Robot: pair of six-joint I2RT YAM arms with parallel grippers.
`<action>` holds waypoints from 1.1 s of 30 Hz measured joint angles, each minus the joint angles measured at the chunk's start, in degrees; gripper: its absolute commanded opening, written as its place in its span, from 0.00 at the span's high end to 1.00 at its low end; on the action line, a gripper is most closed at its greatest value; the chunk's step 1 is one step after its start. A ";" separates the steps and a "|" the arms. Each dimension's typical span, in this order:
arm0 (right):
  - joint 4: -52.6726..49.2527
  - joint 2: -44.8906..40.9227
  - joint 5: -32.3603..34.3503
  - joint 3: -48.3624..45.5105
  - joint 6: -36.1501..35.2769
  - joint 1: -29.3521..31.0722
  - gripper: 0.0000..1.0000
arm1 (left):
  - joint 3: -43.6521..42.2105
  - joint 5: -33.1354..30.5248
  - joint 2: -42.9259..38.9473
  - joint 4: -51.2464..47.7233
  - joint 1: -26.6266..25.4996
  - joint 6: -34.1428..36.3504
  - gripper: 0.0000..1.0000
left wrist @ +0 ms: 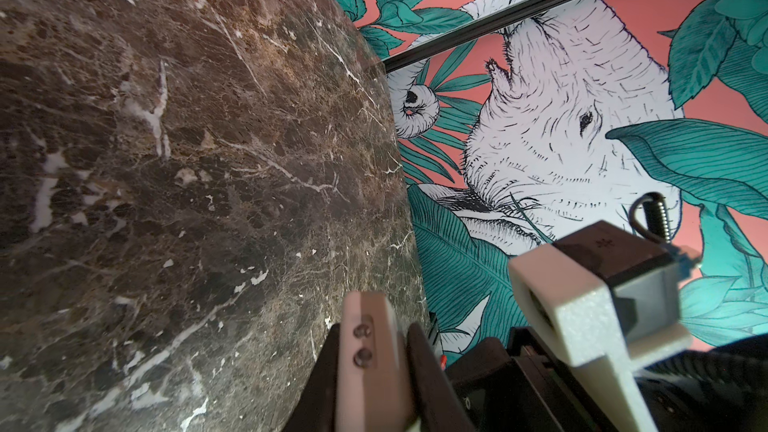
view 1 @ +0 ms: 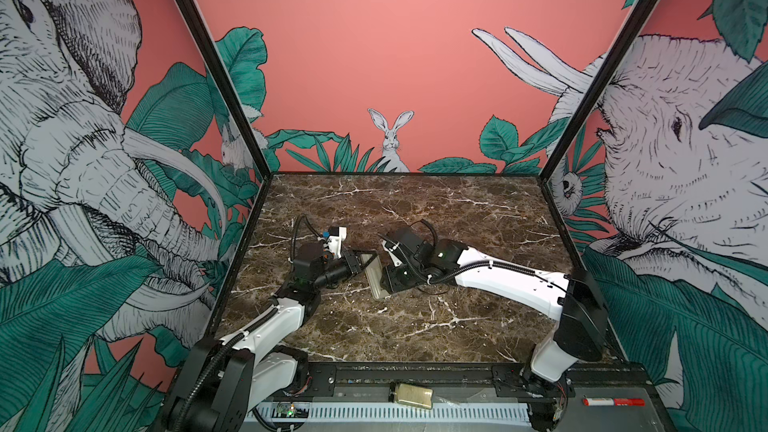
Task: Load the batteries into the remote control
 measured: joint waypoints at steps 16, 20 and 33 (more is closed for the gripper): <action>7.13 -0.98 0.20 -1.14 -1.18 0.52 0.36 | 3.13 -0.52 -0.63 -7.67 -0.09 2.40 1.00; 7.50 -0.98 0.07 -1.14 -1.36 0.59 0.36 | 3.58 -0.85 -0.48 -7.93 -0.09 2.27 1.00; 6.29 0.72 -0.42 -1.11 -1.79 0.59 0.34 | 4.24 -1.11 0.87 -6.69 -0.09 0.00 1.00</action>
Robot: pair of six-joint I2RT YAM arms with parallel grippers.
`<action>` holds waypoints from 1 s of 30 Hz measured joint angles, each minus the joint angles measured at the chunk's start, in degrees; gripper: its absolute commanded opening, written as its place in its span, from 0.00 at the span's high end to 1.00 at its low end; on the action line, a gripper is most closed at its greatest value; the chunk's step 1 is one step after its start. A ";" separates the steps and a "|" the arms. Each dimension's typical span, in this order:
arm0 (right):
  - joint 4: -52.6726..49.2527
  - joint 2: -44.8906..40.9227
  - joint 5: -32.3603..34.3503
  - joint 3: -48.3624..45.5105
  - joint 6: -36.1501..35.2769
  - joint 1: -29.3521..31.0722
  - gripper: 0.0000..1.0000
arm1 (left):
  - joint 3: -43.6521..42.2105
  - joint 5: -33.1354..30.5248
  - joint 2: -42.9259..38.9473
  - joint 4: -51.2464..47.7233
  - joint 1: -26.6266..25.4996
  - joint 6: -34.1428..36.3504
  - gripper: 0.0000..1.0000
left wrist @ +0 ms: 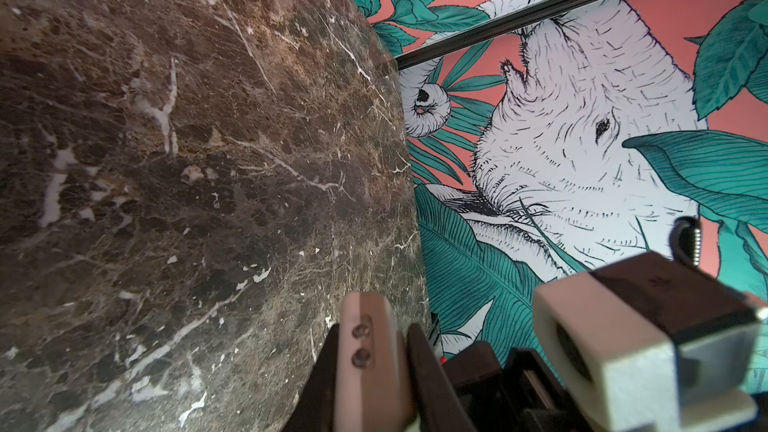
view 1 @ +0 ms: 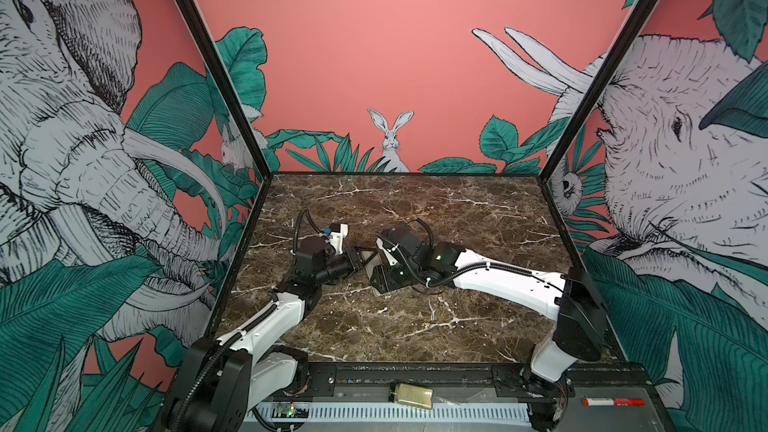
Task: Load the batteries into the remote control
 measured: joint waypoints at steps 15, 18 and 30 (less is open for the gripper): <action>0.02 1.49 -1.16 0.39 -0.81 0.02 0.41 | 0.02 -0.02 1.55 2.23 0.00 -2.27 1.00; 0.22 1.49 -1.31 0.39 -0.90 0.02 0.51 | 0.09 -0.04 1.90 2.99 0.00 -2.78 1.00; 1.73 1.18 -1.05 0.00 -1.29 -0.17 0.87 | 1.36 0.02 2.54 2.12 0.02 -2.86 1.00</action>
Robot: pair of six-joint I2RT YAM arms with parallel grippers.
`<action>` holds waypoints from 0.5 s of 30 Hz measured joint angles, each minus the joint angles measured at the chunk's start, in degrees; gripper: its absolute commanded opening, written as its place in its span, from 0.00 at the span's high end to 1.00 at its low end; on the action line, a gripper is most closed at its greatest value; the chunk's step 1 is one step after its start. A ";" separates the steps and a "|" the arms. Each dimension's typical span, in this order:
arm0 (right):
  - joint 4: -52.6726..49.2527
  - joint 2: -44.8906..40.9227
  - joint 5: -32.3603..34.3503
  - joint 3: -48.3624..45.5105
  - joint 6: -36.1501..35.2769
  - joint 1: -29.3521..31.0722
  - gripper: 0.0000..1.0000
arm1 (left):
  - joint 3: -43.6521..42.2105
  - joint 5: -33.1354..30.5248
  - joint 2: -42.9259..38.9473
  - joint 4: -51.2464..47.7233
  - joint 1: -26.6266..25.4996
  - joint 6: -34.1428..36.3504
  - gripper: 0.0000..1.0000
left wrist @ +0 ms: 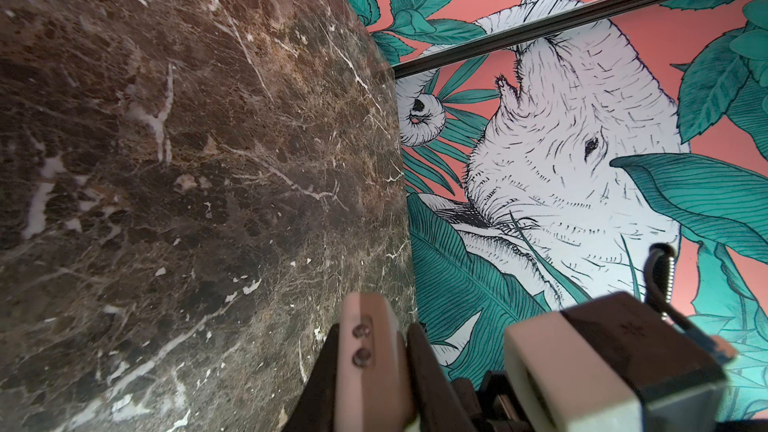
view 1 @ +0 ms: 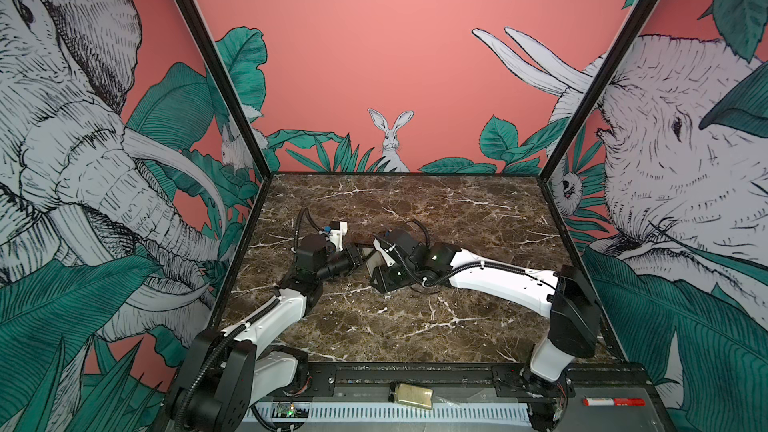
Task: Load the batteries into the remote control
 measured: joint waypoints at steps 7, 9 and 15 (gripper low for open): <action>3.85 -2.21 -0.04 -3.69 0.04 -0.26 0.97 | 1.42 0.33 0.44 -1.84 -0.07 1.27 0.99; 4.76 -2.38 -0.20 -4.44 0.07 -0.26 0.98 | 1.42 0.44 0.44 -2.14 -0.07 1.49 0.91; 5.53 -2.38 -0.72 -4.81 0.09 -0.48 1.00 | 2.23 1.03 0.44 -3.56 -0.07 2.60 0.53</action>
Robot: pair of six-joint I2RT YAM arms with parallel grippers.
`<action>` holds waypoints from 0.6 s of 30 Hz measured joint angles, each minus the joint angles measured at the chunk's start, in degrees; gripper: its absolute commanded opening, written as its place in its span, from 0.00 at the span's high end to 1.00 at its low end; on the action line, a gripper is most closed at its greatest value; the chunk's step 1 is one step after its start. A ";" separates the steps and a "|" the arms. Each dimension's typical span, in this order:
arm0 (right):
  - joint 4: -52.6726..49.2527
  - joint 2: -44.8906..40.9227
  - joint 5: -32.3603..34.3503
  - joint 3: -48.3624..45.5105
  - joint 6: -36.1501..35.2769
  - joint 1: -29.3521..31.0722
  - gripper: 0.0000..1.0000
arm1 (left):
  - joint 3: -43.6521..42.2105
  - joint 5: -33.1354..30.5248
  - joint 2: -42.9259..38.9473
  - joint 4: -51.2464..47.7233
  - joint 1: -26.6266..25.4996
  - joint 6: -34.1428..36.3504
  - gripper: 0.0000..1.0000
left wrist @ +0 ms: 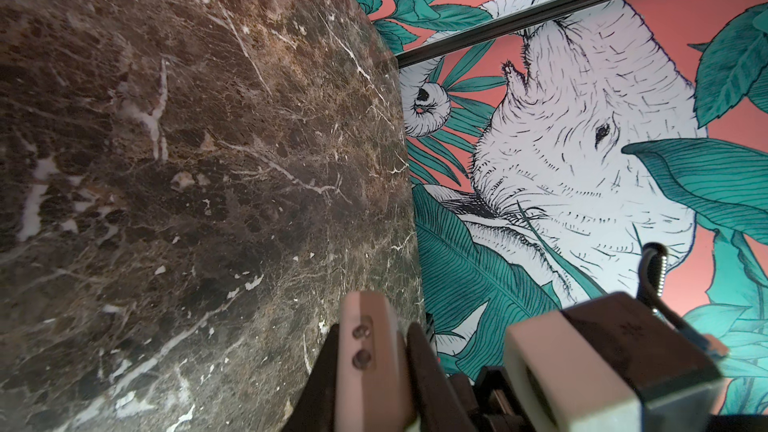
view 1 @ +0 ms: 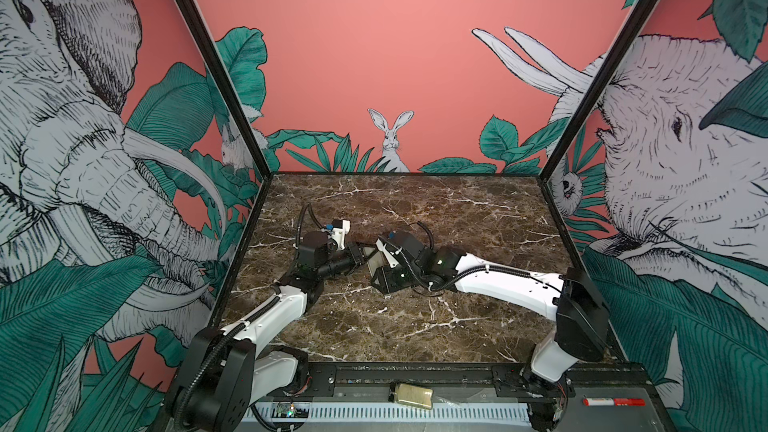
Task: Load the batteries into the remote control
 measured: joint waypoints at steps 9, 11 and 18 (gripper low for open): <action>3.72 -3.17 -1.16 -4.52 1.31 -1.11 1.00 | 1.03 0.85 -1.16 0.09 0.02 1.01 0.26; 4.55 -4.68 -1.42 -6.16 1.88 -1.73 1.00 | 1.03 1.18 -1.57 0.92 0.02 0.92 0.26; 7.87 -7.74 -4.96 -8.39 2.56 -3.82 1.00 | 1.03 3.48 -1.79 4.46 0.17 0.37 0.26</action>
